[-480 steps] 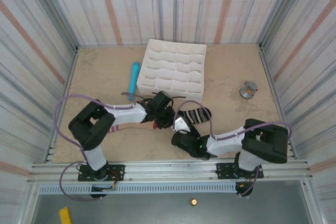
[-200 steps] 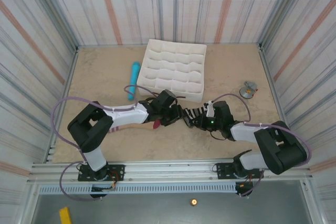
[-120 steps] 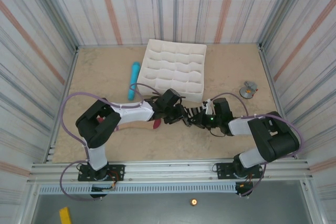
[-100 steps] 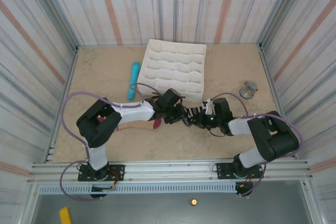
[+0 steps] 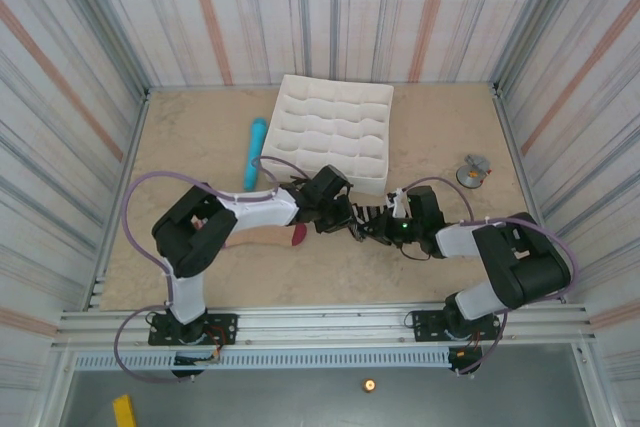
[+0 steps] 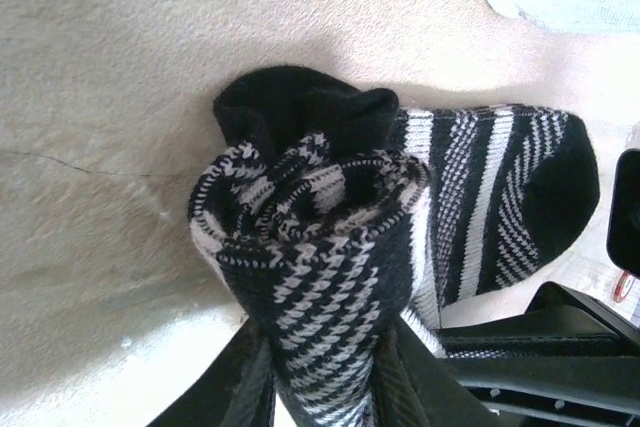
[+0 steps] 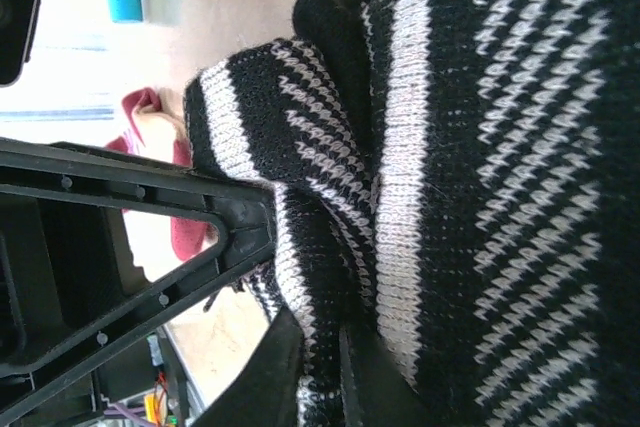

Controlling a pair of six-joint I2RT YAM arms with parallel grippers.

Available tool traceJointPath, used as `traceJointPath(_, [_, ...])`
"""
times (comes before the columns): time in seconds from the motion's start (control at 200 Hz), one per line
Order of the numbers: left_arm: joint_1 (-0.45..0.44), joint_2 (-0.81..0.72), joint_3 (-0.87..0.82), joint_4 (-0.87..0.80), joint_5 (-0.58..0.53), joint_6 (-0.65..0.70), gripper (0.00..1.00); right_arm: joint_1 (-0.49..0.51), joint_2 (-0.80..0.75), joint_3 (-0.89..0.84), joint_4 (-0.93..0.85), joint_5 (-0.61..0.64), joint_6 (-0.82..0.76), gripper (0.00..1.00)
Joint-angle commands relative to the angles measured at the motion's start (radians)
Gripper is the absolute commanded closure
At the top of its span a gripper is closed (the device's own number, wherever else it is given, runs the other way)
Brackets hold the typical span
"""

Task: Roll the socks

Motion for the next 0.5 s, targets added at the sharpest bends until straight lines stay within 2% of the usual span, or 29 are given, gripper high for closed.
traceJointPath(0.0, [0.026,0.038,0.008,-0.113,-0.057,0.004,0.88,-0.003,-0.035,-0.003,-0.208,0.039,-0.046,0.75])
traceJointPath(0.14, [0.034,0.031,0.016,-0.142,-0.063,0.010,1.00,0.014,-0.123,0.048,-0.323,0.081,-0.111,0.61])
traceJointPath(0.331, [0.034,0.003,0.016,-0.185,-0.060,0.011,1.00,0.101,-0.265,0.140,-0.512,0.223,-0.211,0.44])
traceJointPath(0.491, [0.033,-0.044,-0.015,-0.212,-0.059,-0.005,1.00,0.222,-0.369,0.181,-0.605,0.415,-0.282,0.39])
